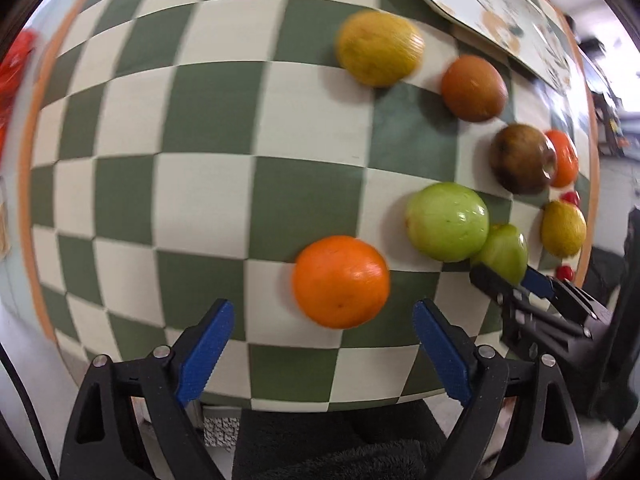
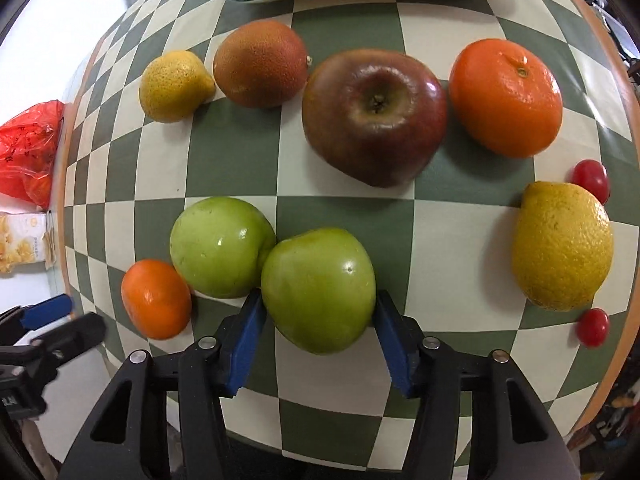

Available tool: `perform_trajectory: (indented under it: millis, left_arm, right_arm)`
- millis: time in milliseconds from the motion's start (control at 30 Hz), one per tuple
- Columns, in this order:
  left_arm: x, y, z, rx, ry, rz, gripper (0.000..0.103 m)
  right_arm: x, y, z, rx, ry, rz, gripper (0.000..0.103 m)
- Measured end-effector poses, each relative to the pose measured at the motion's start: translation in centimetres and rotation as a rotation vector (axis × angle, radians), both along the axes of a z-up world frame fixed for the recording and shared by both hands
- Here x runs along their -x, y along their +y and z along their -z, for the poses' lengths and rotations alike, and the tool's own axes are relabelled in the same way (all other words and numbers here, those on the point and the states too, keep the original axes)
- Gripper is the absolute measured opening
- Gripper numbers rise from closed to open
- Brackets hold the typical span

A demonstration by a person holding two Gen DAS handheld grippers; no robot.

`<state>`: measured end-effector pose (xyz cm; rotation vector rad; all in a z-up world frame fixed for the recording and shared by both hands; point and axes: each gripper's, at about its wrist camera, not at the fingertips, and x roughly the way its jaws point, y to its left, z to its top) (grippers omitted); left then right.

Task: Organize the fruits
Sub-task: 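Grasp the orange with the left tool while the right tool grasps a green apple, then carry the orange and green apple onto the white plate and open both tools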

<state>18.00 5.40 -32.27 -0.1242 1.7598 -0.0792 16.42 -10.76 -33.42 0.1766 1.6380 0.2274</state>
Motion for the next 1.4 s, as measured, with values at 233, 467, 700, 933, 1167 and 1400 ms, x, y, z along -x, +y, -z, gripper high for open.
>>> perform_trajectory:
  millis: [233,467,700,933,1167,1400]
  left_arm:
    - [0.4,-3.6,3.1,-0.031,0.031,0.189,0.081]
    - [0.7,-4.1,3.6,-0.090,-0.010,0.266,0.061]
    - [1.4,-3.1,3.4,-0.069,-0.036,0.247,0.061]
    - [1.5,-1.1,3.0,-0.036,-0.037,0.211,0.061]
    - [0.7,0.0,2.2,-0.032,-0.036,0.198,0.061]
    - [1.1,0.0,2.1,-0.031,-0.034,0.194,0.061]
  right_arm:
    - [3.5,-1.0,-0.7,0.045,0.056,-0.005,0.057]
    - [4.4,-2.6,0.7,0.009,0.089,0.110,0.058]
    - [4.1,-4.3,1.0,-0.020,0.113,0.203,0.061]
    - [4.5,-4.0,1.7,0.042,0.180,0.192,0.060]
    - [5.5,-4.4,0.4,0.016,0.187,0.239,0.069]
    - [4.6,-4.9,0.7,0.026,0.166,0.269,0.058]
